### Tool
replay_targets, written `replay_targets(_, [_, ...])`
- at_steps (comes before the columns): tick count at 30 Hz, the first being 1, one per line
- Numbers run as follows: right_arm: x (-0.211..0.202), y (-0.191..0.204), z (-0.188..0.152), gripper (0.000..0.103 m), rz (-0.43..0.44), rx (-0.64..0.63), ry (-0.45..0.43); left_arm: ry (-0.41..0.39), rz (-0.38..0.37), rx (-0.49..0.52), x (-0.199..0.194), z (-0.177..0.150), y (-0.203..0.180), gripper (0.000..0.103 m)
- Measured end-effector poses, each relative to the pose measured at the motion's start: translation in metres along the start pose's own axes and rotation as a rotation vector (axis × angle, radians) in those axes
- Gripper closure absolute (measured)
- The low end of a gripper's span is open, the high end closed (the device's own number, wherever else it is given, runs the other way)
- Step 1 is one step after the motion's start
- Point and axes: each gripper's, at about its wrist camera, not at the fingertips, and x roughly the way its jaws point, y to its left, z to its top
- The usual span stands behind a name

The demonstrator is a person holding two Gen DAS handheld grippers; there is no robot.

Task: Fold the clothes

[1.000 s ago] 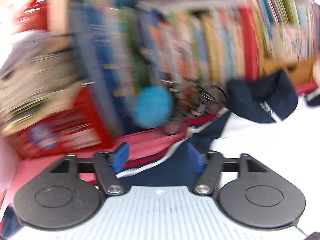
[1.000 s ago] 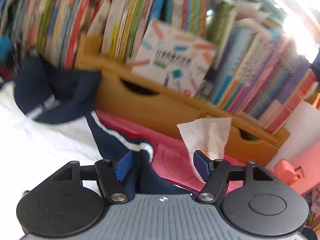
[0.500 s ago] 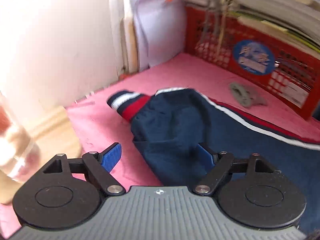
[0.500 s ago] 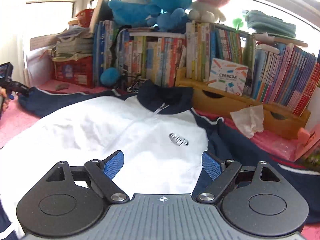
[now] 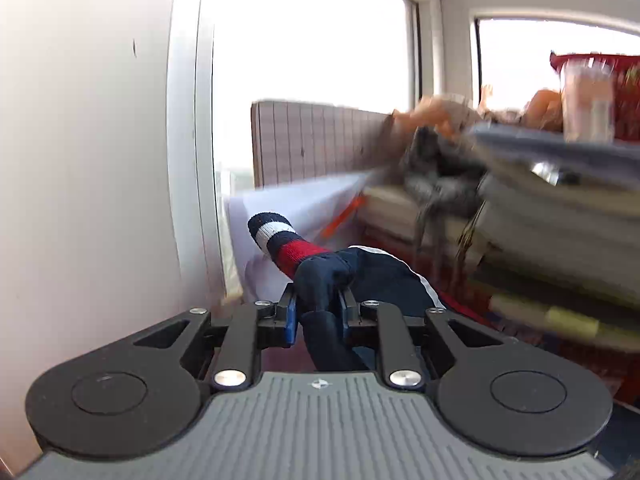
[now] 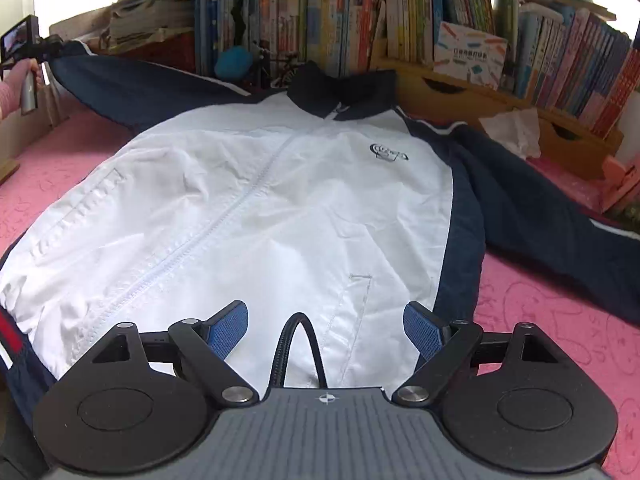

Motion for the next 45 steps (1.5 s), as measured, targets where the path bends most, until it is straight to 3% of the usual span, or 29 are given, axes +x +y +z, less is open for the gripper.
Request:
replay_targets(4, [0.014, 0.005, -0.006, 0.018, 0.003, -0.006, 0.036, 0.250, 0.076, 0.028, 0.047, -0.055, 0.003, 0.075])
replay_targets(6, [0.015, 0.003, -0.008, 0.018, 0.008, -0.002, 0.041, 0.315, 0.119, 0.066, 0.057, -0.075, 0.003, 0.057])
replay_targets(8, [0.015, 0.001, -0.009, 0.018, 0.013, 0.010, 0.043, 0.276, 0.165, 0.108, 0.049, -0.081, 0.000, 0.031])
replay_targets(11, [0.013, -0.006, -0.012, 0.018, 0.020, 0.045, 0.032, 0.227, 0.181, 0.128, 0.029, -0.073, -0.001, 0.032])
replay_targets(13, [0.010, -0.012, -0.013, 0.018, 0.033, 0.085, 0.015, 0.117, 0.188, 0.079, -0.003, -0.064, 0.001, 0.032])
replay_targets(15, [0.004, -0.022, -0.015, 0.018, 0.052, 0.142, -0.013, 0.034, 0.134, 0.052, -0.038, -0.054, -0.002, 0.031])
replay_targets(17, [-0.003, -0.037, -0.017, 0.018, 0.063, 0.229, -0.054, -0.007, -0.020, 0.091, -0.084, -0.051, -0.014, 0.031])
replay_targets(19, [-0.011, -0.064, -0.020, 0.018, 0.050, 0.362, -0.104, 0.002, -0.219, 0.152, -0.132, -0.060, -0.031, 0.029])
replay_targets(22, [-0.025, -0.117, -0.029, 0.017, -0.012, 0.597, -0.179, 0.114, -0.575, 0.190, -0.201, -0.089, -0.061, 0.028])
replay_targets(24, [-0.033, -0.159, -0.037, 0.017, -0.105, 0.733, -0.233, 0.210, -0.765, 0.217, -0.241, -0.118, -0.086, 0.028])
replay_targets(26, [-0.041, -0.197, -0.044, 0.017, -0.205, 0.842, -0.287, 0.274, -0.892, 0.260, -0.280, -0.148, -0.107, 0.028])
replay_targets(28, [-0.044, -0.234, -0.047, 0.017, -0.308, 0.913, -0.332, 0.304, -0.932, 0.342, -0.304, -0.175, -0.126, 0.028])
replay_targets(29, [-0.042, -0.250, -0.047, 0.017, -0.347, 0.932, -0.346, 0.312, -0.940, 0.386, -0.314, -0.188, -0.134, 0.028])
replay_targets(32, [-0.033, -0.296, -0.041, 0.017, -0.450, 0.969, -0.369, 0.287, -0.854, 0.503, -0.323, -0.215, -0.147, 0.023])
replay_targets(36, [0.001, -0.351, -0.025, 0.016, -0.589, 0.972, -0.263, 0.295, -0.834, 0.466, -0.324, -0.216, -0.142, 0.014])
replay_targets(38, [0.020, -0.377, -0.025, 0.018, -0.641, 1.031, -0.184, 0.288, -0.816, 0.477, -0.323, -0.217, -0.143, 0.010])
replay_targets(39, [0.022, -0.383, -0.024, 0.030, -0.637, 1.034, -0.183, 0.288, -0.809, 0.478, -0.322, -0.217, -0.143, 0.009])
replay_targets(41, [0.023, -0.394, -0.023, 0.070, -0.617, 1.026, -0.195, 0.296, -0.808, 0.470, -0.320, -0.217, -0.142, 0.008])
replay_targets(42, [0.024, -0.399, -0.023, 0.085, -0.607, 1.022, -0.201, 0.299, -0.807, 0.466, -0.319, -0.217, -0.142, 0.007])
replay_targets(45, [0.021, -0.398, -0.015, 0.087, -0.748, 0.903, -0.215, 0.299, -0.808, 0.467, -0.320, -0.218, -0.143, 0.007])
